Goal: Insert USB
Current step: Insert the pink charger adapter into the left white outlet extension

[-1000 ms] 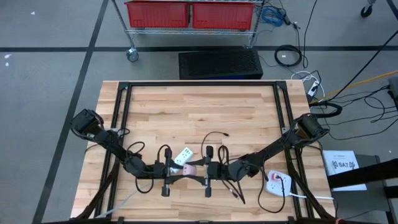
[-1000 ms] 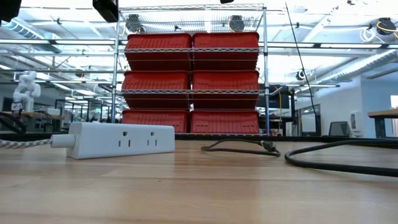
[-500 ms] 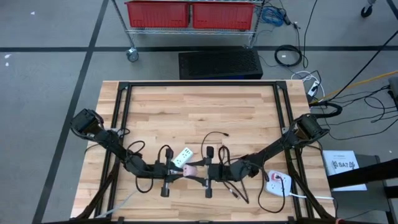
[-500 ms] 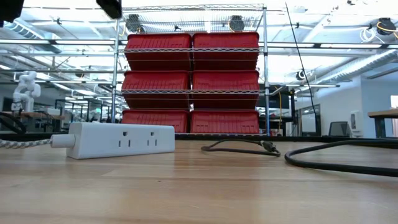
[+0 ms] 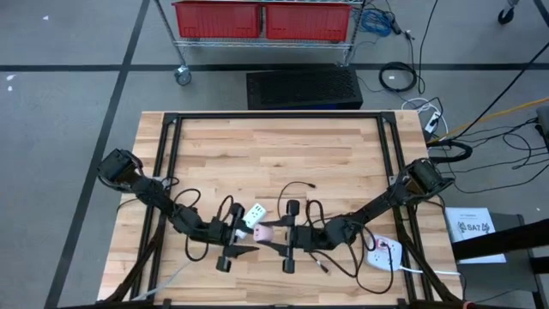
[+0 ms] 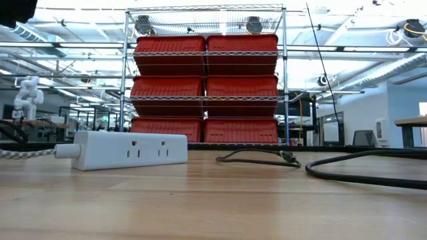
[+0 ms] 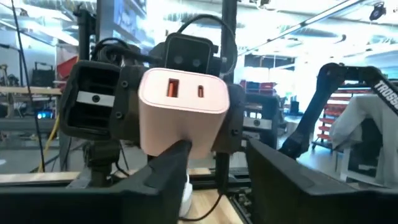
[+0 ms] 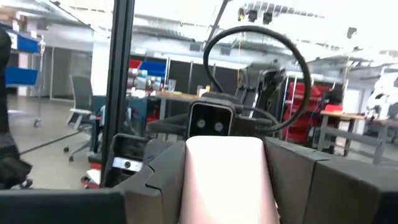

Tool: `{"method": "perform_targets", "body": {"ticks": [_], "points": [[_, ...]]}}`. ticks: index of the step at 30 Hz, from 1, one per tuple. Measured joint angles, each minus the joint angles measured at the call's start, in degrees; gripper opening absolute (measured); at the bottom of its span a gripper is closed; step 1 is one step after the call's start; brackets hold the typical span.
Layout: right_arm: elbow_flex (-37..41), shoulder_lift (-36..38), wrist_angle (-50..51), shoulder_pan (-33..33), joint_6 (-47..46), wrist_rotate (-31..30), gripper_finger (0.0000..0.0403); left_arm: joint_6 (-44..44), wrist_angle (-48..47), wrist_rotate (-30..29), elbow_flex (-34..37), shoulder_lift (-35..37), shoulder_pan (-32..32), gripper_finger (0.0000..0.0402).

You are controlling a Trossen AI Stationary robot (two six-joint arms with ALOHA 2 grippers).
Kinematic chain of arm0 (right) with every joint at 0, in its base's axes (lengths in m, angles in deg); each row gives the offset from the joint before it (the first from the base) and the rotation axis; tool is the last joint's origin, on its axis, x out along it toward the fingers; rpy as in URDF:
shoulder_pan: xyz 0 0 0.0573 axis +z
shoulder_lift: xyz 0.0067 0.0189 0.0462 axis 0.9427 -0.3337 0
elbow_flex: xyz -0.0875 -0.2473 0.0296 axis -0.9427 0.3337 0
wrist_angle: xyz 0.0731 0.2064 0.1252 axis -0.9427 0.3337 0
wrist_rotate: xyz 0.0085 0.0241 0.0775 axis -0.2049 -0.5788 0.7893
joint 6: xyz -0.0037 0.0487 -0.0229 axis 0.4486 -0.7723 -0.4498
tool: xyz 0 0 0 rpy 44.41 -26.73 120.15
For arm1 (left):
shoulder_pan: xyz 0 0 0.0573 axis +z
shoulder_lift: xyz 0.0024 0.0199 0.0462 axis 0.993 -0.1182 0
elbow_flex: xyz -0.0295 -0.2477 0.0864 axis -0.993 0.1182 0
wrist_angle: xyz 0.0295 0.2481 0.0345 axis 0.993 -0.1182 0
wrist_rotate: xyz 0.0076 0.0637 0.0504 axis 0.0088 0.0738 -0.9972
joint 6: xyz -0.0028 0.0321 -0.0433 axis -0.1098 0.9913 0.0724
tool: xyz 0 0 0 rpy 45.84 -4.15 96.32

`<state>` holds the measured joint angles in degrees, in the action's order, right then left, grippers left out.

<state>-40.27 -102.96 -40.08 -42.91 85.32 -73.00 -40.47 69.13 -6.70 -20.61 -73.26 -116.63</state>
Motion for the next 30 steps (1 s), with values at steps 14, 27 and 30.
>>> {"method": "perform_targets", "body": {"ticks": [14,27,30], "points": [[-0.1,0.0,-7.0,-0.5,4.8,-0.9,0.0159,5.1,2.6,-3.2,-1.8,-0.1,2.5,0.0240],[-0.1,-0.2,-6.5,-0.3,3.0,1.1,0.0159,8.0,3.6,2.3,-2.3,-0.2,4.3,0.0240],[-0.1,-0.1,-5.4,-0.3,1.7,1.1,0.0159,7.9,2.5,2.6,-2.9,-0.2,4.3,0.0239]]}}
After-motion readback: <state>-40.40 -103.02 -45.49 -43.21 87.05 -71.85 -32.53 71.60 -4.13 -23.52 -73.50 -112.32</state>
